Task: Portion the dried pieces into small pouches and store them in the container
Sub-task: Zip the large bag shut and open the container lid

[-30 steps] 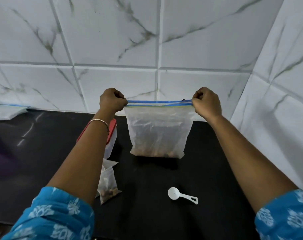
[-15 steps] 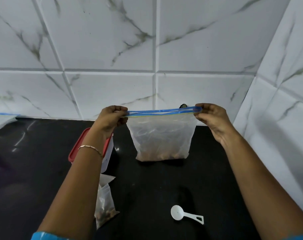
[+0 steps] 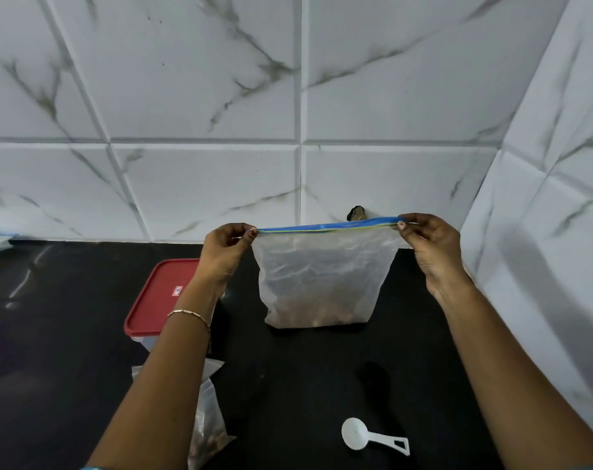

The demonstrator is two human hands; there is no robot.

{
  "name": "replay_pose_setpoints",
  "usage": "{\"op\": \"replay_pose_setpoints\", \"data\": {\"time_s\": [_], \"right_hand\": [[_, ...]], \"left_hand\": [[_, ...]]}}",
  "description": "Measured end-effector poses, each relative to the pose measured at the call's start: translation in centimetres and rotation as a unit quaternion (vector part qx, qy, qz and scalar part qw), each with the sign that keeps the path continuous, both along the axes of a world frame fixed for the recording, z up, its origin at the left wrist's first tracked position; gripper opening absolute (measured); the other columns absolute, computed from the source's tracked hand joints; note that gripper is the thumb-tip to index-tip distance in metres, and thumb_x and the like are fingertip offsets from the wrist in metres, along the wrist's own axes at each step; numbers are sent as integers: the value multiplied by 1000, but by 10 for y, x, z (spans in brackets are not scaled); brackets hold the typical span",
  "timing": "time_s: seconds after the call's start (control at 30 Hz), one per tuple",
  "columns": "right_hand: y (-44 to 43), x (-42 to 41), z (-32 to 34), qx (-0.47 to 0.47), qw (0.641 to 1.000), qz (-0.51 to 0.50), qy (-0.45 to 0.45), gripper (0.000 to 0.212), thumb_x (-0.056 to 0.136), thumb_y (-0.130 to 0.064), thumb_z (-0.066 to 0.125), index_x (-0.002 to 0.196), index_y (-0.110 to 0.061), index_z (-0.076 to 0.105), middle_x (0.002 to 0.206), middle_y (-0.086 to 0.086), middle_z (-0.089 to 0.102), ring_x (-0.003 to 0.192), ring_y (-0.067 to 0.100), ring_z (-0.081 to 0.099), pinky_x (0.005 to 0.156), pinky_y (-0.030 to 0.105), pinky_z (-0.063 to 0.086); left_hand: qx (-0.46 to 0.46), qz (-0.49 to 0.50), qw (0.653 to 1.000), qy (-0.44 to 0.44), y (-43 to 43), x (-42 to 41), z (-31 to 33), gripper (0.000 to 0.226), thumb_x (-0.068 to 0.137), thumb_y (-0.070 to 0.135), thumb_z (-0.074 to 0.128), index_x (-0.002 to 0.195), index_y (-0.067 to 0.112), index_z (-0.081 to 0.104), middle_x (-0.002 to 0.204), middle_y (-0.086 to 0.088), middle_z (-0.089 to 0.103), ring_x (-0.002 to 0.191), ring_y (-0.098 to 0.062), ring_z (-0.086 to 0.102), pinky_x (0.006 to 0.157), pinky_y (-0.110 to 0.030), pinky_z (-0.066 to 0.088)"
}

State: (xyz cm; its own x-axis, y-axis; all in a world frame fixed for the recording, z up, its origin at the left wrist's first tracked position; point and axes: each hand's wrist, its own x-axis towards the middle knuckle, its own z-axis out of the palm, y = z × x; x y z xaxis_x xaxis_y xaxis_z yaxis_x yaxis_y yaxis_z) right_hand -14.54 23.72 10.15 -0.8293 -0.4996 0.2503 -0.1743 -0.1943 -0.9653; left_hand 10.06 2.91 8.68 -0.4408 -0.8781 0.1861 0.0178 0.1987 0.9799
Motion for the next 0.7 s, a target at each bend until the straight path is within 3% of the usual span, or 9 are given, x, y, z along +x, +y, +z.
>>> {"op": "replay_pose_setpoints", "data": {"time_s": [0.17, 0.3, 0.43, 0.5, 0.6, 0.7], "right_hand": [[-9, 0, 6, -34, 999, 16, -19, 23, 90, -3, 64, 87, -23, 54, 72, -6, 67, 71, 4, 64, 71, 23, 50], [-16, -3, -1, -22, 999, 16, -29, 25, 94, -1, 57, 83, -22, 49, 83, 3, 61, 79, 16, 65, 80, 39, 51], [-19, -2, -6, -48, 995, 53, -77, 23, 90, -5, 64, 101, -23, 56, 82, -2, 69, 77, 8, 67, 73, 25, 56], [-20, -3, -7, -49, 992, 67, -90, 27, 85, -11, 71, 107, -22, 60, 84, 2, 71, 76, 9, 68, 72, 23, 58], [-23, -5, -5, -46, 995, 52, -65, 11, 82, -8, 73, 90, -14, 70, 82, -2, 73, 77, 10, 67, 72, 23, 55], [-24, -8, 1, -59, 996, 43, -55, 10, 80, -4, 73, 83, -13, 70, 81, -2, 73, 78, 11, 68, 69, 21, 55]], "left_hand": [[12, -23, 998, 58, -6, -8, 6, 8, 94, 8, 59, 89, 11, 62, 65, 9, 71, 67, 0, 68, 72, -14, 53], [60, -18, 992, 114, -3, -17, 4, 7, 93, 4, 59, 95, 11, 60, 67, 5, 72, 64, -5, 69, 63, -18, 54], [116, -41, 984, 131, -5, -18, -6, 29, 90, 9, 64, 118, 10, 58, 82, 1, 75, 77, -11, 69, 76, -24, 56], [114, -52, 984, 124, -6, -19, -6, 27, 88, 8, 66, 114, 8, 62, 82, 0, 75, 76, -10, 67, 72, -21, 55], [95, -62, 985, 128, -8, -23, 1, 13, 87, 1, 64, 98, 8, 67, 78, 2, 74, 72, -5, 66, 68, -16, 52], [69, -62, 989, 115, -9, -26, 7, 9, 87, 4, 66, 90, 12, 66, 71, 7, 72, 64, -2, 61, 61, -13, 48]]}}
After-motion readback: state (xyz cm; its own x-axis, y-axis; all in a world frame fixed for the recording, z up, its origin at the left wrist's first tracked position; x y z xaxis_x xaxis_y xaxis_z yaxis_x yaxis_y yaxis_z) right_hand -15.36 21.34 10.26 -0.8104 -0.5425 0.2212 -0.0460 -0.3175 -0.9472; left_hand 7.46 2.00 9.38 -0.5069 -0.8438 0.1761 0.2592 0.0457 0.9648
